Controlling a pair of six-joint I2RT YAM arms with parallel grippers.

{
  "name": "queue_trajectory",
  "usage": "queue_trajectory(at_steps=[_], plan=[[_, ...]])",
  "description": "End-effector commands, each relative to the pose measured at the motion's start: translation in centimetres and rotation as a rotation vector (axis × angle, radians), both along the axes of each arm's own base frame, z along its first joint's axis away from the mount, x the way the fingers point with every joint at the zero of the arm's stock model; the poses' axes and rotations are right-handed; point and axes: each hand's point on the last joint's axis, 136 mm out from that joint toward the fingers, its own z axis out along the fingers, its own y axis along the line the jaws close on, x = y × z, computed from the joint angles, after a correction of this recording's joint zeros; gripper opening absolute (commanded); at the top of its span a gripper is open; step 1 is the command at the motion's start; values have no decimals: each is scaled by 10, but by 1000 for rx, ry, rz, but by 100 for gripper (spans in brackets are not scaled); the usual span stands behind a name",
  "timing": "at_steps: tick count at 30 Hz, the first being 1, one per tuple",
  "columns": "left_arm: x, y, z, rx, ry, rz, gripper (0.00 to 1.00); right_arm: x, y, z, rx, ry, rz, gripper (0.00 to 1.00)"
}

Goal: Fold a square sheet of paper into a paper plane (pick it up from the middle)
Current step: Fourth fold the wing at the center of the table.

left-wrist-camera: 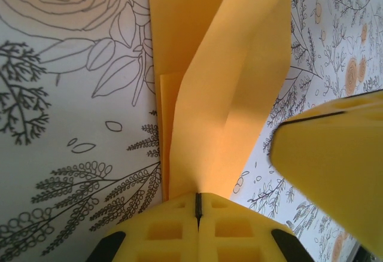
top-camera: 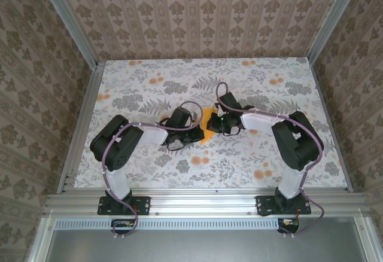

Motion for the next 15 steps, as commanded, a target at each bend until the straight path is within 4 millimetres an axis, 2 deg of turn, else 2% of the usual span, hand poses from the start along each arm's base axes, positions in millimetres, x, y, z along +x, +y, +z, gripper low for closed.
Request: queue_trajectory(at_steps=[1, 10, 15], plan=[[-31, 33, -55, 185, 135, -2, 0, -6, 12, -12, 47, 26, 38, 0], [-31, 32, -54, 188, 136, -2, 0, -15, 12, -40, 30, 87, 60, 0], [-34, 34, -55, 195, 146, -8, 0, -9, -3, -54, -51, 90, 35, 0]])
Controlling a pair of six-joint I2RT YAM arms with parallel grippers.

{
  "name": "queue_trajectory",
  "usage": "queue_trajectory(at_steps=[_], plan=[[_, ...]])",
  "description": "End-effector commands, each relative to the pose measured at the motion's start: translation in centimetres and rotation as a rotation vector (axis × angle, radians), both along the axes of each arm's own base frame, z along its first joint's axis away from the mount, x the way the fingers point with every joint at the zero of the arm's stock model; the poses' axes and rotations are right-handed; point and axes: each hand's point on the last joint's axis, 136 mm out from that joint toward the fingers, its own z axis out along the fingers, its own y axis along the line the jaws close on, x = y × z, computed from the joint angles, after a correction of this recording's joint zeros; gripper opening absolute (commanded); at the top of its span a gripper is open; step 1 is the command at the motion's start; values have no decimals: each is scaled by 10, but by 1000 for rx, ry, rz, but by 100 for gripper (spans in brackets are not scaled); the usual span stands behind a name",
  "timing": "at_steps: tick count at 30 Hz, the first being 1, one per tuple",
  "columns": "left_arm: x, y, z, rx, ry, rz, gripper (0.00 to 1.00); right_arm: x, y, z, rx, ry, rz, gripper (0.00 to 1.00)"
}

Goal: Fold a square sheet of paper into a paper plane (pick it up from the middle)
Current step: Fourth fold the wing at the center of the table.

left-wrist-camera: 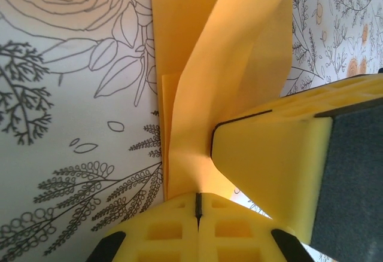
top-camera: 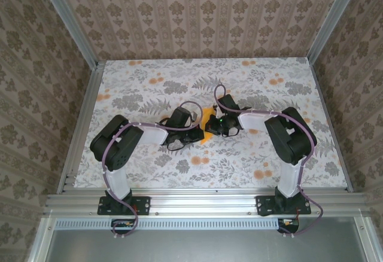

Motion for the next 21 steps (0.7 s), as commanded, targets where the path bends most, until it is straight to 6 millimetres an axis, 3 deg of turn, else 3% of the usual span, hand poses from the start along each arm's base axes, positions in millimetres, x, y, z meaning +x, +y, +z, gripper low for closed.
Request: queue_trajectory(at_steps=[1, 7, 21], plan=[[-34, 34, -54, 195, 143, -10, 0, -6, -13, -33, -101, 46, 2, 0], [-40, 37, -55, 201, 154, -26, 0, 9, -31, -41, -154, 32, -50, 0], [-58, 50, -65, 247, 191, -62, 0, 55, -48, -38, -141, -30, -88, 0]])
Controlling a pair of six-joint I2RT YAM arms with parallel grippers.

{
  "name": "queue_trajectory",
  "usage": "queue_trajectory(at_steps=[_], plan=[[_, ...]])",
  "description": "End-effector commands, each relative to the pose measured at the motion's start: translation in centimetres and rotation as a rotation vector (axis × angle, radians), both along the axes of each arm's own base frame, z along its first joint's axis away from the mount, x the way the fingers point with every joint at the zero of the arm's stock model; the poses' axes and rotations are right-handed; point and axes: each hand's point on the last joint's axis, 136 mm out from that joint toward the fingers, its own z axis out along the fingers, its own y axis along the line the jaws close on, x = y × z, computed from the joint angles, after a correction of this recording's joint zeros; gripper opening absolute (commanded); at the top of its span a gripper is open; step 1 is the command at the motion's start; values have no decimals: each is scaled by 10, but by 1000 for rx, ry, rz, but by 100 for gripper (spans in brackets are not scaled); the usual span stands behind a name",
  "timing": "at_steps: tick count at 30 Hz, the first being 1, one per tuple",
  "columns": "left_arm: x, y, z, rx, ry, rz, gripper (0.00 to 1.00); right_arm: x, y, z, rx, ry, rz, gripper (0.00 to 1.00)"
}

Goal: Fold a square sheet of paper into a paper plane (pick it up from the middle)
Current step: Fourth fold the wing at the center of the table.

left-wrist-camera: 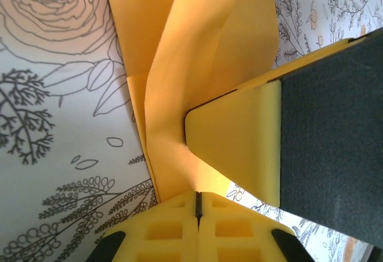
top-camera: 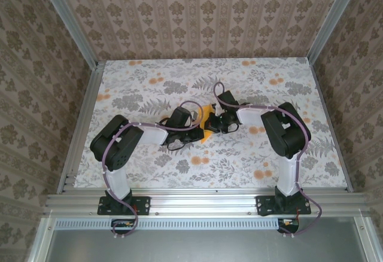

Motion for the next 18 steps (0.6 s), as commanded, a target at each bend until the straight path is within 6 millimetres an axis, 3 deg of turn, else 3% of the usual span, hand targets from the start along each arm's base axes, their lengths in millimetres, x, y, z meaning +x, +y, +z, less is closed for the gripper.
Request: queue_trajectory(at_steps=[1, 18], plan=[[-61, 50, -65, 239, 235, -38, 0, 40, -46, -31, -179, -74, -122, 0], [-67, 52, -68, 258, 247, -54, 0, 75, -52, -20, -160, -135, -134, 0]])
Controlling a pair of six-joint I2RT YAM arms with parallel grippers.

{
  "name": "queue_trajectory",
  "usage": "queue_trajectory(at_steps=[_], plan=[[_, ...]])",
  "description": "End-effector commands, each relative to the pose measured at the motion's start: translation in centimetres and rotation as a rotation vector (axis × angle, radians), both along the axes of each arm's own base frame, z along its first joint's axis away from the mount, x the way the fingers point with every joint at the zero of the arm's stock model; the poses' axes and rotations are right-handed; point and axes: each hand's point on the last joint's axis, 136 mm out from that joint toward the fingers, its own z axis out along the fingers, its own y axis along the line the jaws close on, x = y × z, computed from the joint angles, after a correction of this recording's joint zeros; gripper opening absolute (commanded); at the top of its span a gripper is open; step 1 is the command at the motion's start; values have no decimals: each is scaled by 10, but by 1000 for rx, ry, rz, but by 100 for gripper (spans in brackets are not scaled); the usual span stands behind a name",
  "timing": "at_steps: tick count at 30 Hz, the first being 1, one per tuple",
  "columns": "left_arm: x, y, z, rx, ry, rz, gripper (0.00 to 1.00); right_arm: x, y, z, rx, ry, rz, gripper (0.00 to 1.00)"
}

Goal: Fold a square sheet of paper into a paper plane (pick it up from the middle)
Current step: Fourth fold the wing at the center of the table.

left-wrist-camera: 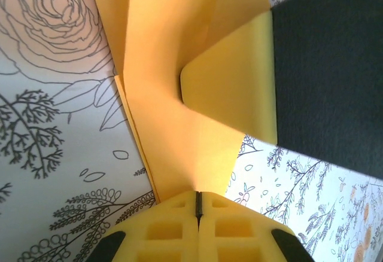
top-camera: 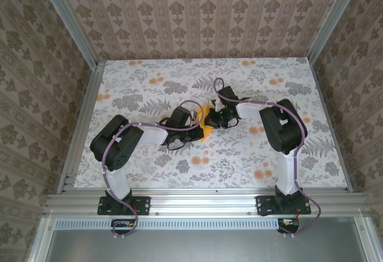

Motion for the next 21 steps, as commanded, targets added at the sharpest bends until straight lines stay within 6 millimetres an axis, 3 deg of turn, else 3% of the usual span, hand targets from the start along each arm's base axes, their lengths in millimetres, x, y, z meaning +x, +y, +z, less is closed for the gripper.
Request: queue_trajectory(at_steps=[1, 13, 21], plan=[[-71, 51, -68, 247, 277, -49, 0, 55, -49, -20, -159, -137, -147, 0], [-72, 50, -67, 248, 278, -56, 0, 87, -57, -10, -138, -185, -183, 0], [-73, 49, -65, 247, 277, -60, 0, 101, -67, -16, -164, -185, -200, 0]])
